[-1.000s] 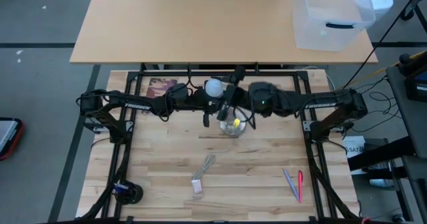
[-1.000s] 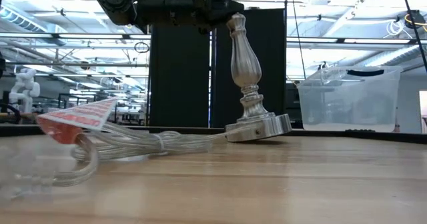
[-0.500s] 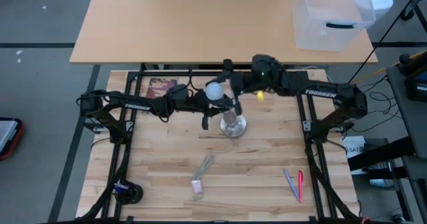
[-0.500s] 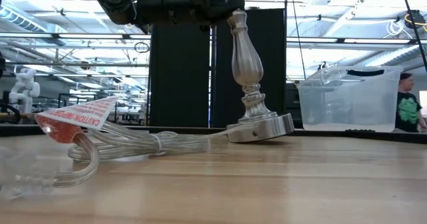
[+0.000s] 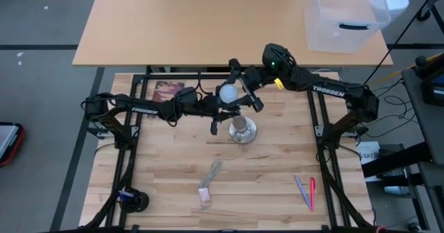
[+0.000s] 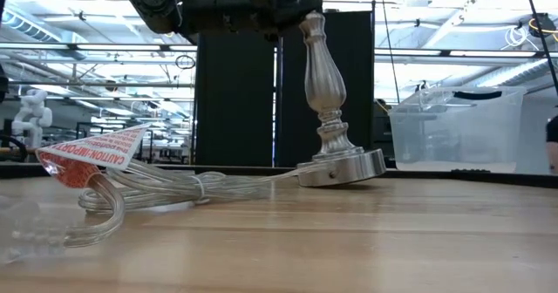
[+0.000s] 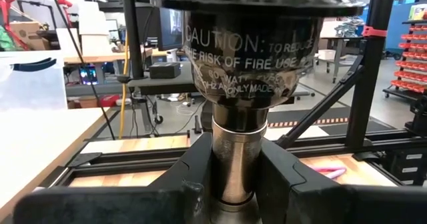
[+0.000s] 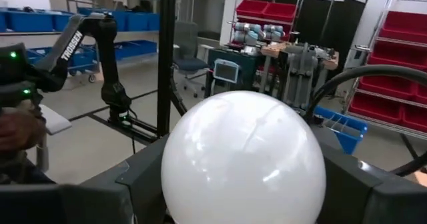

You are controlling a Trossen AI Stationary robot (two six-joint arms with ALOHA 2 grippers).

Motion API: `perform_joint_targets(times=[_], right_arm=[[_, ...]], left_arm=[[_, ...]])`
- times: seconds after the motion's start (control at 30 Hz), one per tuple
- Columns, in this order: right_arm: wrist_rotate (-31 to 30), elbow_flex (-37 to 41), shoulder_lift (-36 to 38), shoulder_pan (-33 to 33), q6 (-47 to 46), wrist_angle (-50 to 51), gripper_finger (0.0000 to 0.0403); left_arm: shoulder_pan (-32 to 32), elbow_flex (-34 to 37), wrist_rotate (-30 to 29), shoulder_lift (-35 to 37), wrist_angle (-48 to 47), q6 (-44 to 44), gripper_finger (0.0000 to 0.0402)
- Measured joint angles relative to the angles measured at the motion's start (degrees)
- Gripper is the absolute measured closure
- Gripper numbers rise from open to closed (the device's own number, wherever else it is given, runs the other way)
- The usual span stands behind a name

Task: Screw lightbulb
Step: Remove the lightbulb from the silver lamp and put it on the table

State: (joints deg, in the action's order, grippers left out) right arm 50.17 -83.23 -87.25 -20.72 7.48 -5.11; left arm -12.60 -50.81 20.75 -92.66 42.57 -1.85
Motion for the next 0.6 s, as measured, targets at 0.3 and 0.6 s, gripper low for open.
perform_joint_targets(times=[0.3, 0.6], right_arm=[[5.8, 0.1, -1.1, -0.1, -1.5, -4.5, 0.0128], [6.2, 0.2, -1.1, 0.2, -3.5, -8.0, 0.0129]], left_arm=[[0.1, 0.0, 0.4, 0.0, -0.3, -0.1, 0.0326], [0.1, 0.1, 0.5, 0.1, -2.4, 0.7, 0.0326]])
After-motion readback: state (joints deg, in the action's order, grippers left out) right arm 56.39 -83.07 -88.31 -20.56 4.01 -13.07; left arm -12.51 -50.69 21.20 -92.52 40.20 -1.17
